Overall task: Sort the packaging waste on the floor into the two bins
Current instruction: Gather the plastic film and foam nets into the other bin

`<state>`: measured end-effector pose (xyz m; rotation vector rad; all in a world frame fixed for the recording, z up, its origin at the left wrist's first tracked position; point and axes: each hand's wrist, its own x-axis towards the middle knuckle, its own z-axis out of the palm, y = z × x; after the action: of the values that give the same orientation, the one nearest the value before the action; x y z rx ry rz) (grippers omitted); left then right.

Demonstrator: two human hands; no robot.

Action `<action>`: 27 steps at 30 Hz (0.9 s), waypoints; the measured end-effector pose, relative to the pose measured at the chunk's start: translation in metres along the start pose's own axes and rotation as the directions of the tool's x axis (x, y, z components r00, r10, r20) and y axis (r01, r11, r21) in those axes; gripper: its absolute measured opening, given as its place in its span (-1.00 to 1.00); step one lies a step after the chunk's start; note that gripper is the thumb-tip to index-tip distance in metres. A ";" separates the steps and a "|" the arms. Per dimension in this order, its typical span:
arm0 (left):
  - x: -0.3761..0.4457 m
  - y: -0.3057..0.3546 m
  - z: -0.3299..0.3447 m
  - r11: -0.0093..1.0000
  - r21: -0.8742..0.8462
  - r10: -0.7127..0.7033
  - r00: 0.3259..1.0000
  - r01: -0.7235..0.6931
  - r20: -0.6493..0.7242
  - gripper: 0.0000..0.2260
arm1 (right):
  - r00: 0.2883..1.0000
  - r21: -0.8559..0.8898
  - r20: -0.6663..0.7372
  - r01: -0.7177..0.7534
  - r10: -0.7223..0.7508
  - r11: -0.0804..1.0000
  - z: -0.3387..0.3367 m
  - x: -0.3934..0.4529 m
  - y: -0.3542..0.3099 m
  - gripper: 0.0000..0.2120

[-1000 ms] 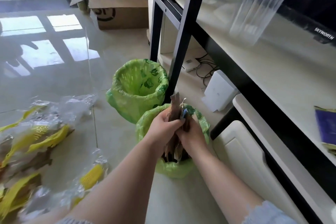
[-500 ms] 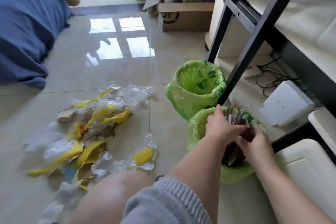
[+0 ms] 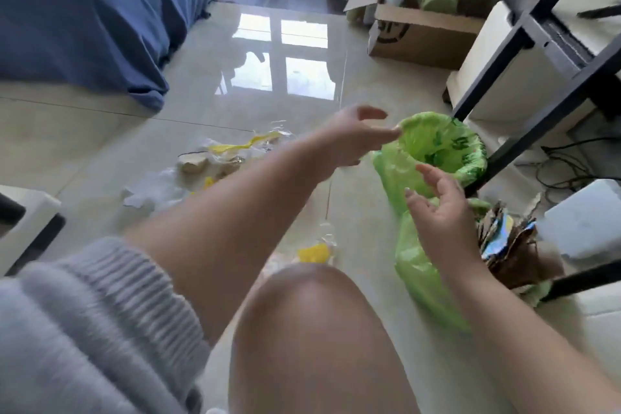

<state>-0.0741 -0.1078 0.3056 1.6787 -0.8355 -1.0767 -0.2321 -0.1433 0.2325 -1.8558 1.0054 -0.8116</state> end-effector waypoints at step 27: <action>0.048 -0.406 -0.089 0.316 0.918 -0.315 0.887 -0.238 0.338 -0.56 | 0.354 -0.453 0.883 0.817 0.308 0.358 0.244 0.093 0.239 -0.26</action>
<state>0.0486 0.0123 -0.0761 2.4339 -2.1082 -1.0798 -0.0641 -0.2085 -0.0727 -2.9316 0.1520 0.9808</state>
